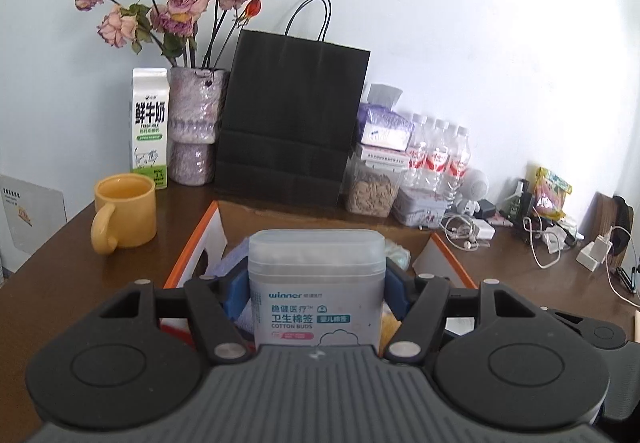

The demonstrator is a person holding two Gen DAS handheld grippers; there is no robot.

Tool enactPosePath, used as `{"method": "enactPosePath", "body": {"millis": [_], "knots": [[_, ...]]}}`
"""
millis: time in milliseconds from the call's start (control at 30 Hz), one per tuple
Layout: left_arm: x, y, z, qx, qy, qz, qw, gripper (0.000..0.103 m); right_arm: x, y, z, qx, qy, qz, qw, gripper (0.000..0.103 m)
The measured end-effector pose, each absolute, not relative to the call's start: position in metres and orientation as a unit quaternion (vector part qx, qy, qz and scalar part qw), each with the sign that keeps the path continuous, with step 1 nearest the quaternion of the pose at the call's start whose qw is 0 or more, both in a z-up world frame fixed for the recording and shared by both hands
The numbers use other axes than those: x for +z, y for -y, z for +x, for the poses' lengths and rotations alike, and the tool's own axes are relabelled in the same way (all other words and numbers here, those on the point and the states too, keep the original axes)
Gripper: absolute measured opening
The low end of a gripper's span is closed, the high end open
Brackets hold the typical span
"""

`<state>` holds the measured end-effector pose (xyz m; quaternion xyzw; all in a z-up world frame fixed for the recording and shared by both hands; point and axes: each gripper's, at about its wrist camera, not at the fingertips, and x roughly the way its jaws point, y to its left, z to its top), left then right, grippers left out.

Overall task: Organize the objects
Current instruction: 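Carry the cotton-bud box and large cap over the red box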

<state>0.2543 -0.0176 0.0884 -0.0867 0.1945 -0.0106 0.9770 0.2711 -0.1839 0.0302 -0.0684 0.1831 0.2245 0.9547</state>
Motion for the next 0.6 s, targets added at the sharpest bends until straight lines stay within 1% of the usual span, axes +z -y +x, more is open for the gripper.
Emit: {"method": "enactPosePath", "body": {"millis": [267,600], "knots": [[0.088,0.022,0.301,-0.008,-0.192,-0.096,0.977,0.067,0.037,0.18,0.312,0.21,-0.166,-0.051,0.962,0.039],[0.071,0.031,0.358,0.0,-0.213,-0.079,0.974,0.067,0.021,0.181,0.359,0.192,-0.19,-0.044,0.962,0.039]]}}
